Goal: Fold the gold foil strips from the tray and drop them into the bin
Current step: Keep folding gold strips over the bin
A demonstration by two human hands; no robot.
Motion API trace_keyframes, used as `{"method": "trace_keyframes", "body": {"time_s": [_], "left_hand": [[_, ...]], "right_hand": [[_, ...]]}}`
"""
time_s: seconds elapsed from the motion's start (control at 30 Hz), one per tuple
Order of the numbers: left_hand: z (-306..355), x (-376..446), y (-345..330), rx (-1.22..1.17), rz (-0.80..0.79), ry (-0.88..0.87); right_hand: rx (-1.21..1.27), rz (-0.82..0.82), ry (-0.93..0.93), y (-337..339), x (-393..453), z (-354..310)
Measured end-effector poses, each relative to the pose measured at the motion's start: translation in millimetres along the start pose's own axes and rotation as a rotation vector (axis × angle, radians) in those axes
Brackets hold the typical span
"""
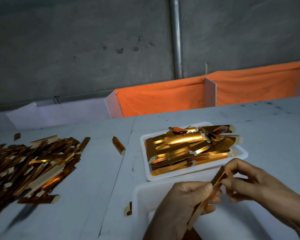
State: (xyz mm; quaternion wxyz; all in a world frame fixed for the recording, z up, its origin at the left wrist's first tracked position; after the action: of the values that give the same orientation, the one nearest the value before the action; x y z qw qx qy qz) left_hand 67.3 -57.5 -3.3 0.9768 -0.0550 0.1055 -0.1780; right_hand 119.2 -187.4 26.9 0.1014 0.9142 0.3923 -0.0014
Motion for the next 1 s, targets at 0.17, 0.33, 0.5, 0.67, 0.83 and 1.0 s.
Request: {"method": "trace_keyframes", "body": {"time_s": [0.17,0.33,0.5,0.67,0.83,1.0], "left_hand": [[1,0,-1,-0.03,0.008,-0.02],[3,-1,2,-0.012,0.02,-0.047],[8,-1,3,0.054,0.054,-0.096],[14,1,4,0.167,0.117,-0.137],[16,0,2,0.243,0.121,-0.136],[17,-2,-2,0.259,0.124,-0.136]], "right_hand": [[0.11,-0.011,-0.058,-3,2,10],[0.123,0.016,0.004,-5,4,7],[0.078,0.074,0.068,-4,6,3],[0.066,0.084,0.112,-3,4,-1],[0.04,0.102,0.121,-2,4,-2],[0.041,0.102,0.136,-4,4,-4]]}}
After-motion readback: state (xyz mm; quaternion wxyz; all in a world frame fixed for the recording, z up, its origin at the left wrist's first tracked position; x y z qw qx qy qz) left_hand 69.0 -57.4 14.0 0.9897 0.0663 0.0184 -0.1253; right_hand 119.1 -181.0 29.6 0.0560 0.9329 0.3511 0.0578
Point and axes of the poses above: each hand's wrist, its own x-axis towards the middle knuckle, its own y-axis out of the back of the hand, z = x × y, the point moved 8 cm from there along x, towards the middle knuckle, and after that the axes turned 14 degrees about -z, right-handed, at the moved point
